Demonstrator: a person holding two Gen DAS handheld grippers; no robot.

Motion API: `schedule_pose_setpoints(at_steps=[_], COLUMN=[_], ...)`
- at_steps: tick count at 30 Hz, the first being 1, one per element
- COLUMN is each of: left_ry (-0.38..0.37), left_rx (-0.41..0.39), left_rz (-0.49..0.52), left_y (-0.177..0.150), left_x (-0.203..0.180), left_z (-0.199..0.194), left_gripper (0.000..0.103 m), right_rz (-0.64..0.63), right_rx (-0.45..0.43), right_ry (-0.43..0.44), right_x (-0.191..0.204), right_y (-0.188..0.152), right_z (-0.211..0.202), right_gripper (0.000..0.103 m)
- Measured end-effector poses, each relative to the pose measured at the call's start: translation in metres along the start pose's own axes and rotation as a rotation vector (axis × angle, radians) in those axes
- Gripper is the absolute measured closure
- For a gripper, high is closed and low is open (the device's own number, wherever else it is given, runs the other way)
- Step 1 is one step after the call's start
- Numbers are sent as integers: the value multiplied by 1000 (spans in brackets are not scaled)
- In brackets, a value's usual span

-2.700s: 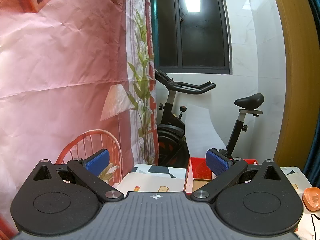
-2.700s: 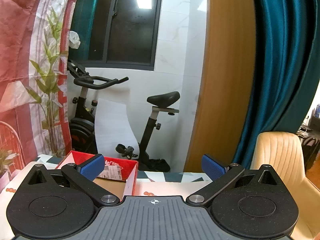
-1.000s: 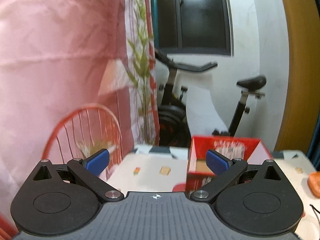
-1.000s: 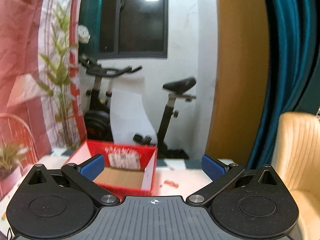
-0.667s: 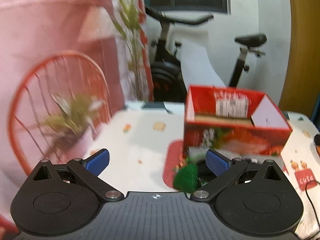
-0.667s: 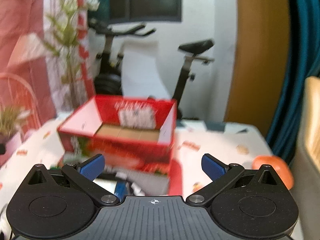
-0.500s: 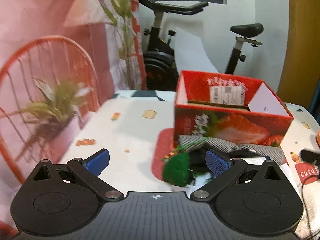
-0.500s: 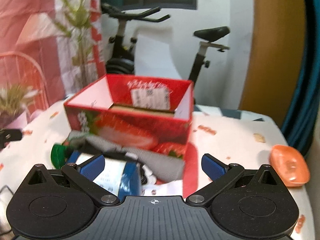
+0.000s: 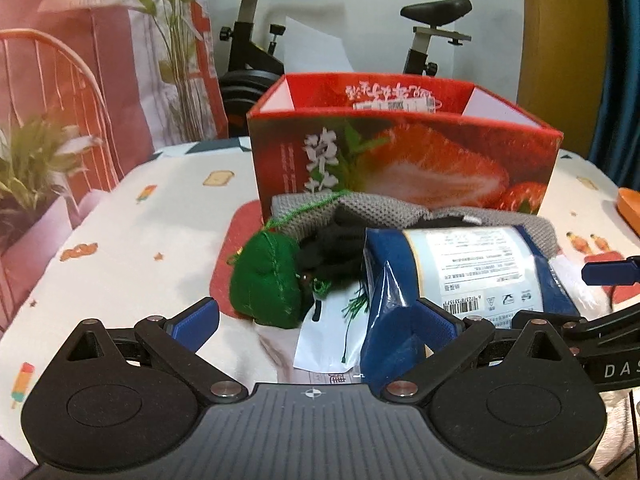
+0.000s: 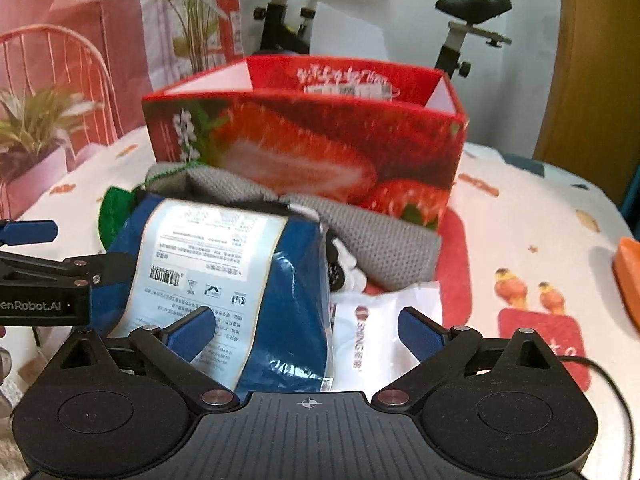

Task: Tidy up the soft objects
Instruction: 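Lower the right tool onto the blue-and-white packaged bag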

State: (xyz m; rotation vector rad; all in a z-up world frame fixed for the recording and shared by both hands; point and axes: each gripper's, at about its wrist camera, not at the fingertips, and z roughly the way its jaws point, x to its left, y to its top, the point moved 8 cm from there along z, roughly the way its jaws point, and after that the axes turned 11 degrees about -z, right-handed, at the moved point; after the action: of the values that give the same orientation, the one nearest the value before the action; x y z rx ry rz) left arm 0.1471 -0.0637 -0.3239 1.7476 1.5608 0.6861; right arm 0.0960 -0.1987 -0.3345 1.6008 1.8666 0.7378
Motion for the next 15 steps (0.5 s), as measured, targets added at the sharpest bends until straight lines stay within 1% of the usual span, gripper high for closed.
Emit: schedule_pose_setpoints(at_steps=[2,5,8,12,15], left_ry=[-2,-11,-22,-44,-62], left_rx=[4,17,37,65,88], left_rz=[11,36,49,9,-29], left_y=[-4,-8,-16,-19,-20], left_x=[-1,-5,-8,-4,1], left_z=[5,8,9,15,21], left_gripper=[0,0,0,0,0], right_rz=[3,10,30,30,-17], right_rx=[10,14,17,2,-18], right_ry=[9,11,32,41,22], right_x=[1,-1,-4,-5,0], right_y=[-3,-8,-11,-13,-13], right_z=[6,13,18,21,21], right_gripper=[5,1,1,0,0])
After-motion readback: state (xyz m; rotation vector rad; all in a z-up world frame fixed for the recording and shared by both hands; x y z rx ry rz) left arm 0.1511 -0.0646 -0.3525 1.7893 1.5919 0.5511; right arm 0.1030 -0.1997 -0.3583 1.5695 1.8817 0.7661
